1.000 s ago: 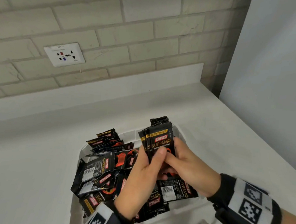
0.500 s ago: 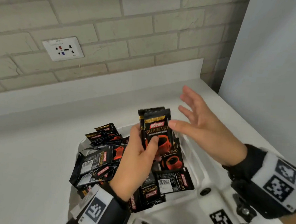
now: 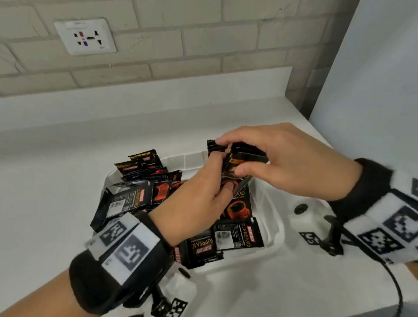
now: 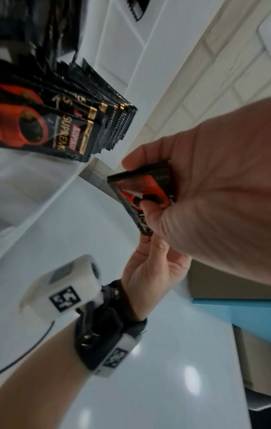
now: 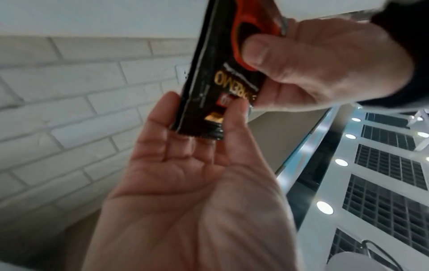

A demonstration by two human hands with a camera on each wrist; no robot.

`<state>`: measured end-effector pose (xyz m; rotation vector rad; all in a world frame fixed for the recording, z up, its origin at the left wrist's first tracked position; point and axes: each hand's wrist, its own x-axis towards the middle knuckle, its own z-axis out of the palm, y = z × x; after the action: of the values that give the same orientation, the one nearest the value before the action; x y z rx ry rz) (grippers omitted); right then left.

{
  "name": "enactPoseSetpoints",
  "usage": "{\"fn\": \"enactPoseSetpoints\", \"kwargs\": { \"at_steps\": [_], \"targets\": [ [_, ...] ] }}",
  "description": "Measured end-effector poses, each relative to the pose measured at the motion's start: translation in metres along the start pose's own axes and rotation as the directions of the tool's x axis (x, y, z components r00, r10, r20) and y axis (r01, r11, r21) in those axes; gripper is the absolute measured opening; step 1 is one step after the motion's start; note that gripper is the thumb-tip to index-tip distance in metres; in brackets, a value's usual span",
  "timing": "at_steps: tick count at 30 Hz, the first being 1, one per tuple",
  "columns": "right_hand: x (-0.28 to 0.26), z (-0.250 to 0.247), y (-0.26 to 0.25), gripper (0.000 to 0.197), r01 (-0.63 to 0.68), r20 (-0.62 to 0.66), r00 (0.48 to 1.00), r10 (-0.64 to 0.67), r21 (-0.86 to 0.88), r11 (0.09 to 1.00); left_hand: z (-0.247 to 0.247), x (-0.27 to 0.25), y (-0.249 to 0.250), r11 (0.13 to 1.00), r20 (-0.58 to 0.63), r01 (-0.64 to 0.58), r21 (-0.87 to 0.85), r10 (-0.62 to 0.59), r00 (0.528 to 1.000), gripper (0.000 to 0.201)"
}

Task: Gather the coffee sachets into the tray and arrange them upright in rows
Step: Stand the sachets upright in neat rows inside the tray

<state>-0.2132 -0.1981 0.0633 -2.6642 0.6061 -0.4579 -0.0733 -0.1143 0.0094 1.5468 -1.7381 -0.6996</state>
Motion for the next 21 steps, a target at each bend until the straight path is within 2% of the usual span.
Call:
{"fn": "enactPoseSetpoints", "kwargs": {
  "at_steps": [3, 6, 8, 10, 12, 15, 19, 21],
  "targets": [
    [0.000, -0.003, 0.007, 0.028, -0.021, 0.043, 0.999, 0.021, 0.008, 1.000, 0.002, 0.001, 0.000, 0.999, 0.051, 0.011, 0.032, -0.012, 0.999, 0.021],
    [-0.002, -0.005, 0.019, 0.023, -0.092, 0.059, 0.994, 0.090, 0.033, 0.995, 0.003, 0.001, -0.006, 0.994, 0.059, 0.064, 0.083, -0.069, 0.996, 0.029],
    [-0.005, -0.007, 0.027, 0.029, -0.132, 0.074, 0.989, 0.127, 0.058, 0.990, 0.002, -0.004, -0.016, 0.966, 0.069, 0.080, 0.244, -0.100, 0.993, 0.032],
    [-0.006, -0.007, 0.033, 0.035, -0.174, 0.129, 0.978, 0.166, 0.054, 0.983, 0.003, -0.012, -0.024, 0.904, 0.156, 0.035, 0.427, -0.111, 0.982, 0.032],
    [-0.005, -0.003, 0.039, 0.035, -0.204, 0.181, 0.964, 0.195, 0.036, 0.978, 0.007, -0.018, -0.027, 0.834, 0.316, -0.054, 0.549, -0.147, 0.937, 0.030],
    [0.002, 0.007, 0.043, 0.025, -0.214, 0.248, 0.945, 0.213, -0.025, 0.977, 0.014, -0.019, -0.028, 0.775, 0.526, -0.187, 0.604, -0.211, 0.824, 0.034],
    [0.016, 0.026, 0.040, 0.025, -0.138, 0.358, 0.915, 0.187, -0.160, 0.977, 0.029, -0.007, -0.031, 0.745, 0.659, -0.280, 0.606, -0.272, 0.701, 0.046],
    [0.022, 0.035, 0.037, 0.026, -0.070, 0.403, 0.901, 0.161, -0.231, 0.970, 0.037, -0.003, -0.034, 0.748, 0.695, -0.295, 0.594, -0.293, 0.656, 0.051]
  ]
}}
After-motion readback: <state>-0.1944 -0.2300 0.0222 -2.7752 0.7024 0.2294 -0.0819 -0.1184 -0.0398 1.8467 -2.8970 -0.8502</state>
